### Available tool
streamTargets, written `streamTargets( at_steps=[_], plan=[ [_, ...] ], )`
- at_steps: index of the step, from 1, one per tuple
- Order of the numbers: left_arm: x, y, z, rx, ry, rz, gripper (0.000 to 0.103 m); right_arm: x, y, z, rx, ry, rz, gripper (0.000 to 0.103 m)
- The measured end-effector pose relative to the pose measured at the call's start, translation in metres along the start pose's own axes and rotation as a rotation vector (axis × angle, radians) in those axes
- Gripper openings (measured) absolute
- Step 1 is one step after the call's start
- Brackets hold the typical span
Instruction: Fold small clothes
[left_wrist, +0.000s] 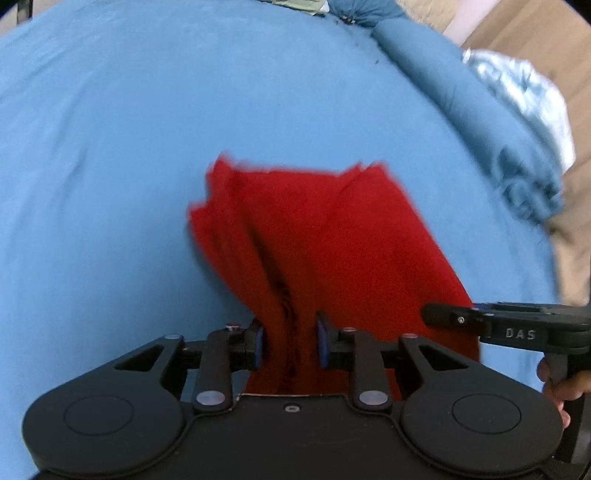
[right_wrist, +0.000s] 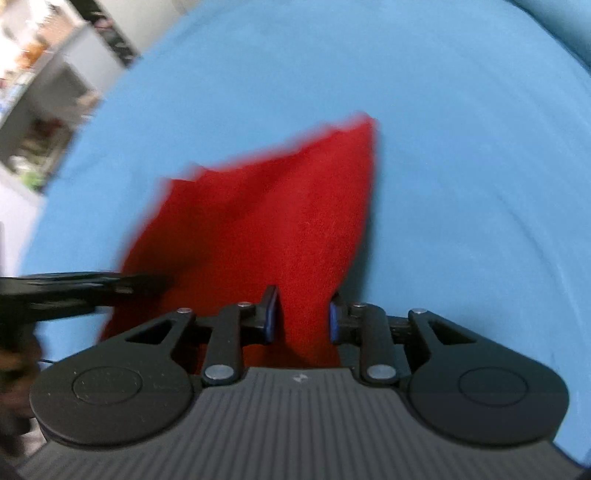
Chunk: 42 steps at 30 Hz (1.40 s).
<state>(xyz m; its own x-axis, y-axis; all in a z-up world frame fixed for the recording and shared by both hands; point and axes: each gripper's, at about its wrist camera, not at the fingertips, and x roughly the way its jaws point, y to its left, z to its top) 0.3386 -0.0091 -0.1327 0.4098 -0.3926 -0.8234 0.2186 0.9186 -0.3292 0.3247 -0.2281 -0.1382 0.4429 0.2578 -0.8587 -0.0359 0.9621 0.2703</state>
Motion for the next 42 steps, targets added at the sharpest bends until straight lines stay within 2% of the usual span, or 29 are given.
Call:
streamTargets(
  at_steps=[1,4,6,8,11,12,14,17,18,20,24,28,32,36,37,38,40,42],
  plan=[
    [0.0,-0.004,-0.006,0.022,-0.009,0.022,0.036,0.007,-0.015,-0.02,0.05,-0.045,0.008,0.052],
    [0.001,-0.01,-0.007,0.063,-0.033,0.072,0.044,0.008,-0.023,-0.023,0.1,-0.067,0.028,0.056],
    [-0.002,-0.008,-0.007,0.077,-0.037,0.094,0.051,0.005,-0.019,-0.019,0.07,-0.072,0.023,0.059],
    [-0.005,-0.012,0.0,0.095,-0.051,0.141,0.067,0.002,-0.014,-0.016,0.054,-0.071,0.015,0.063],
    [-0.021,-0.013,0.001,0.105,-0.111,0.208,0.082,-0.018,-0.018,-0.004,0.031,-0.128,-0.003,0.083],
    [-0.023,-0.01,-0.001,0.101,-0.122,0.224,0.083,-0.016,-0.007,-0.003,0.032,-0.152,-0.006,0.091],
    [-0.026,-0.006,-0.004,0.088,-0.132,0.247,0.083,-0.022,-0.014,-0.001,0.035,-0.187,-0.012,0.095],
    [-0.018,0.002,-0.016,0.084,-0.137,0.286,0.084,-0.019,-0.017,-0.002,0.025,-0.201,-0.024,0.096],
    [-0.014,0.005,-0.023,0.086,-0.143,0.295,0.084,-0.006,-0.017,-0.008,-0.018,-0.205,-0.069,0.096],
    [-0.004,0.011,-0.031,0.081,-0.164,0.295,0.086,0.009,-0.02,-0.016,-0.067,-0.2,-0.104,0.096],
    [0.009,0.02,-0.04,0.024,-0.235,0.264,0.091,0.017,-0.033,-0.032,-0.06,-0.253,-0.083,0.102],
    [0.013,0.018,-0.043,0.045,-0.283,0.274,0.092,0.02,-0.037,-0.036,-0.049,-0.288,-0.063,0.103],
    [-0.002,0.011,-0.042,0.049,-0.307,0.301,0.089,-0.007,-0.029,-0.044,-0.062,-0.361,-0.068,0.1],
    [-0.051,-0.014,-0.046,0.086,-0.394,0.318,0.089,-0.071,-0.012,-0.06,-0.076,-0.463,-0.073,0.1],
    [-0.065,-0.021,-0.047,0.097,-0.411,0.324,0.089,-0.071,-0.012,-0.06,-0.076,-0.463,-0.073,0.101],
    [-0.08,-0.03,-0.049,0.104,-0.422,0.33,0.09,-0.109,-0.003,-0.069,-0.074,-0.484,-0.085,0.101],
    [-0.113,-0.046,-0.054,0.105,-0.445,0.324,0.09,-0.149,0.006,-0.08,-0.073,-0.502,-0.11,0.103],
    [-0.143,-0.063,-0.061,0.109,-0.464,0.317,0.095,-0.182,0.015,-0.092,-0.086,-0.517,-0.133,0.103]
  ],
)
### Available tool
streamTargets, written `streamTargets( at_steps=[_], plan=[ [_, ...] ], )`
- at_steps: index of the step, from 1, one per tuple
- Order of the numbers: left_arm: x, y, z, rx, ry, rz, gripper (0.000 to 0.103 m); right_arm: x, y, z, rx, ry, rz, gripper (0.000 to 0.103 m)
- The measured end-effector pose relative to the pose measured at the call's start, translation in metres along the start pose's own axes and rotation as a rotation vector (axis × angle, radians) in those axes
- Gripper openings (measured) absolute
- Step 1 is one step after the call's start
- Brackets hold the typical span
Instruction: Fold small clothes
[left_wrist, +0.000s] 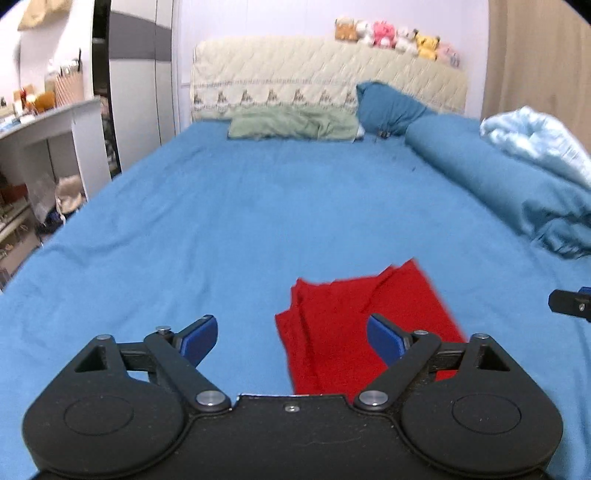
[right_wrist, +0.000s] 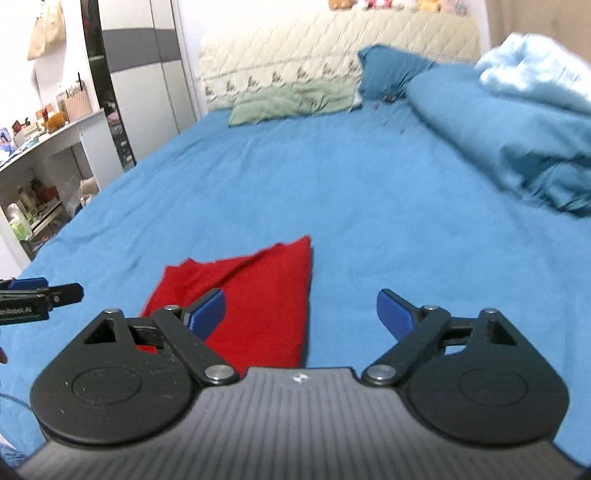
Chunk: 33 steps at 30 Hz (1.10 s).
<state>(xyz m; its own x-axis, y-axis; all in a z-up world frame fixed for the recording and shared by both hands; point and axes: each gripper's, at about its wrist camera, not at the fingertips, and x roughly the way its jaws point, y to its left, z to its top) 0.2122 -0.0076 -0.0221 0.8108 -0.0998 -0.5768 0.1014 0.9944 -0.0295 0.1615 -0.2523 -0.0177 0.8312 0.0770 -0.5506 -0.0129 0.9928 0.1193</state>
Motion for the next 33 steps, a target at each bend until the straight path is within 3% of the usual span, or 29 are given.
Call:
streamTargets(
  at_steps=[1,6,13,20,24,33],
  plan=[
    [-0.016,-0.003,0.003,0.001,-0.011,0.0,0.102,-0.018,0.003,0.002,-0.013,-0.006,-0.01,0.103],
    [-0.093,-0.012,0.0,-0.02,-0.065,0.007,0.103,-0.093,0.021,-0.002,-0.06,-0.023,-0.059,0.103],
    [-0.148,-0.019,-0.039,-0.02,-0.005,0.037,0.103,-0.144,0.044,-0.036,-0.049,0.044,-0.069,0.103],
    [-0.147,-0.027,-0.076,0.002,0.086,0.052,0.103,-0.147,0.056,-0.069,-0.042,0.13,-0.098,0.103],
    [-0.147,-0.027,-0.086,0.003,0.1,0.045,0.103,-0.139,0.061,-0.086,-0.034,0.174,-0.101,0.103],
    [-0.149,-0.028,-0.091,0.004,0.103,0.036,0.103,-0.138,0.062,-0.09,-0.035,0.184,-0.107,0.103]
  ],
)
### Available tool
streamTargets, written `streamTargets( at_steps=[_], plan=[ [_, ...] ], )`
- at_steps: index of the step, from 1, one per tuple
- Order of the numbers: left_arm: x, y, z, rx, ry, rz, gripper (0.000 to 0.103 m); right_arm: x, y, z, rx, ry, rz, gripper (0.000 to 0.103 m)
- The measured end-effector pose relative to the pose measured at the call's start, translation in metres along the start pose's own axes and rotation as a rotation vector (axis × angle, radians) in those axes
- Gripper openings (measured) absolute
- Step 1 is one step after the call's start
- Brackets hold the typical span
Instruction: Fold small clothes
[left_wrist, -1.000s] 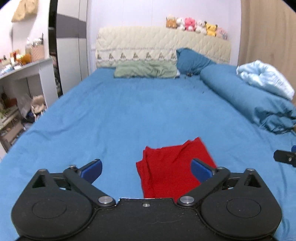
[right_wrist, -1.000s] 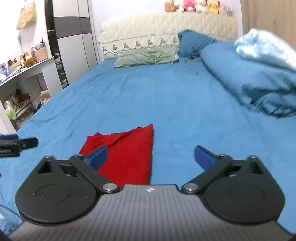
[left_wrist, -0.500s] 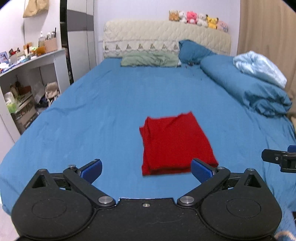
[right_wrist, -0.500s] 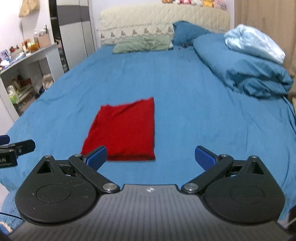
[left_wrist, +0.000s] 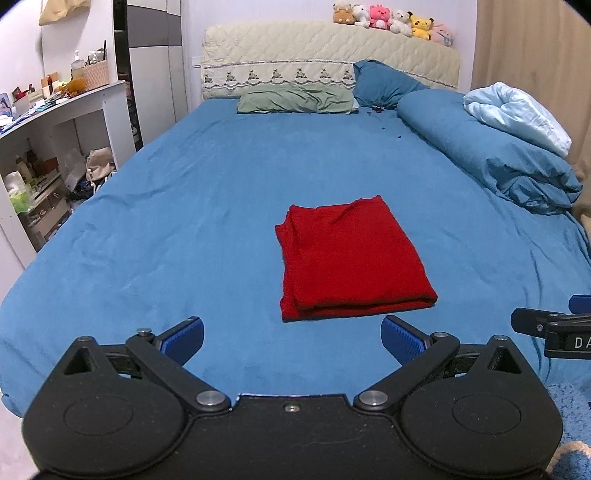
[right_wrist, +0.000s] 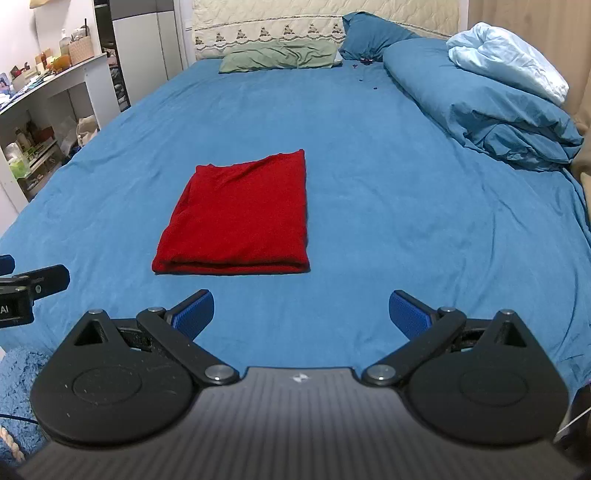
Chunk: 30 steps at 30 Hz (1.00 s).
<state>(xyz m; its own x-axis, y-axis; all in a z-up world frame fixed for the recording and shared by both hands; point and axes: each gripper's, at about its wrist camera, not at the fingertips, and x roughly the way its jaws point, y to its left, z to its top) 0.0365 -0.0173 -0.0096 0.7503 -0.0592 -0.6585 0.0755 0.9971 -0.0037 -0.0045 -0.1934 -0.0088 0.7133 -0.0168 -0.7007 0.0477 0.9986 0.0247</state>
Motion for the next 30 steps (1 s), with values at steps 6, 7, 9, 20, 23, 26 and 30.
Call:
streamTargets(
  at_steps=[6,7,9,20,23,26,30],
  plan=[
    [-0.0008,-0.0017,-0.0008,0.013,-0.001,-0.004,0.103,0.0004,-0.0008,0.0001,-0.002,0.0,0.001,0.103],
    [-0.001,-0.0015,-0.0008,0.013,-0.002,-0.005,0.103,0.0005,-0.0008,0.0001,-0.002,0.0,0.001,0.103],
    [-0.0014,-0.0001,-0.0007,0.009,-0.003,-0.007,0.103,0.0004,-0.0003,0.0,-0.002,0.0,0.0,0.103],
    [-0.0039,0.0026,0.0014,0.008,-0.011,-0.013,0.103,0.0006,-0.0016,0.0003,-0.002,0.001,0.001,0.103],
    [-0.0047,0.0023,0.0014,0.012,-0.012,-0.012,0.103,0.0008,-0.0016,0.0002,-0.004,0.003,0.001,0.103],
    [-0.006,0.0029,0.0027,0.005,-0.01,-0.024,0.103,0.0007,-0.0017,0.0003,-0.005,0.001,0.001,0.103],
    [-0.007,0.0028,0.0039,0.007,-0.013,-0.025,0.103,0.0011,-0.0017,0.0003,-0.004,0.003,0.001,0.103]
  ],
)
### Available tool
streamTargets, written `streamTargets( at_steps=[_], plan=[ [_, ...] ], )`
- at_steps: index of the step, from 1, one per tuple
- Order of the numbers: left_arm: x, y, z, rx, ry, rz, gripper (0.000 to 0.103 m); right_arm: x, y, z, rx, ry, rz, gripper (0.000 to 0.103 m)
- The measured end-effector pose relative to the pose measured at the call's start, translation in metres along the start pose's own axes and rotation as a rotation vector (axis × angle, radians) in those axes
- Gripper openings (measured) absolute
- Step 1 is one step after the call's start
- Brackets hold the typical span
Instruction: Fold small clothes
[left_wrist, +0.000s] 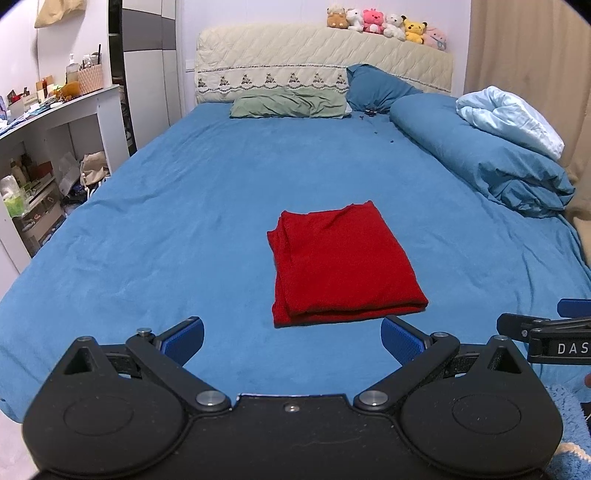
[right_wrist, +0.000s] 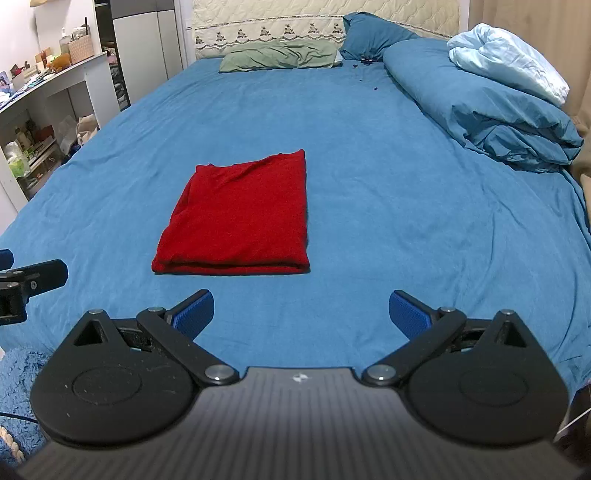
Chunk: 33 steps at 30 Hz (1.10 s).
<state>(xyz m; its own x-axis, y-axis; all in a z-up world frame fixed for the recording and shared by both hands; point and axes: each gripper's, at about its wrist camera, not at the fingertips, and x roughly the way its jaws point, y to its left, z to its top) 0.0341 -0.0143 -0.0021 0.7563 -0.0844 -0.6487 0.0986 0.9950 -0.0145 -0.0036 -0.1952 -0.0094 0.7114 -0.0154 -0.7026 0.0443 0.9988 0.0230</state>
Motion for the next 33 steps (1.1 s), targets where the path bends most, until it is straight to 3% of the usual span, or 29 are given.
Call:
streamTargets(
  at_steps=[16,33],
  plan=[
    [0.0004,0.0052,0.0004,-0.016,-0.004,-0.006,0.103,-0.0009,0.0035,0.0001,0.001,0.0,-0.002,0.103],
    [0.0001,0.0045,0.0005,0.012,-0.026,0.038,0.103,-0.0001,0.0047,0.0004,-0.005,0.006,-0.001,0.103]
  ],
)
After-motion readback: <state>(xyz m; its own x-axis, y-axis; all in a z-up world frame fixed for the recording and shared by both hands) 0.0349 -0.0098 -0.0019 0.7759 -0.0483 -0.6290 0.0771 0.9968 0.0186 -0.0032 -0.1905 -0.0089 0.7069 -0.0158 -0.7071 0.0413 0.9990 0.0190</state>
